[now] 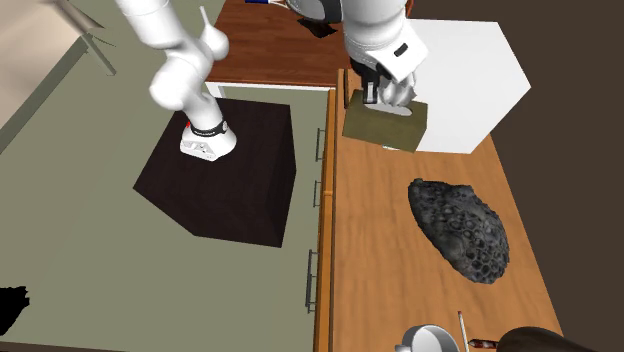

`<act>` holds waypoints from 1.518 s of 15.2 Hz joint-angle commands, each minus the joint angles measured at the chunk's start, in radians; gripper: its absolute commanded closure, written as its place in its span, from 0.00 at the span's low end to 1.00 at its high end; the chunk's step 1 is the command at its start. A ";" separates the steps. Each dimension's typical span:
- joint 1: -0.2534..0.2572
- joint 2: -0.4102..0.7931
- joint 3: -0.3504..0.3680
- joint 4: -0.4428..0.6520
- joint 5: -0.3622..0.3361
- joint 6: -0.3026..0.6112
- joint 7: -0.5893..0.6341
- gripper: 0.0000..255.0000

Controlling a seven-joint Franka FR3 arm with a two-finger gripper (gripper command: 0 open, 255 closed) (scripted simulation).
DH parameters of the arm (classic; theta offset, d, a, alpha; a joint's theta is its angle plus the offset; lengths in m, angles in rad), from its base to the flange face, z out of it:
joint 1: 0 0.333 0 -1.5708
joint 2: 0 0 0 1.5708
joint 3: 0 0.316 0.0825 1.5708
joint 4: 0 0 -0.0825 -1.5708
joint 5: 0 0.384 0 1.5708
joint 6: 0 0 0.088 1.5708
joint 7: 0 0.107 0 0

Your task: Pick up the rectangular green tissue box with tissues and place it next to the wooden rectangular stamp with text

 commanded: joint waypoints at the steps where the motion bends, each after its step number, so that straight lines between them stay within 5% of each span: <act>1: 0.022 -0.042 0.027 -0.051 -0.010 0.030 0.044 1.00; 12: 0.133 -0.182 0.202 -0.223 -0.019 0.171 0.301 1.00; 23: 0.135 -0.177 0.206 -0.362 0.001 0.306 0.249 1.00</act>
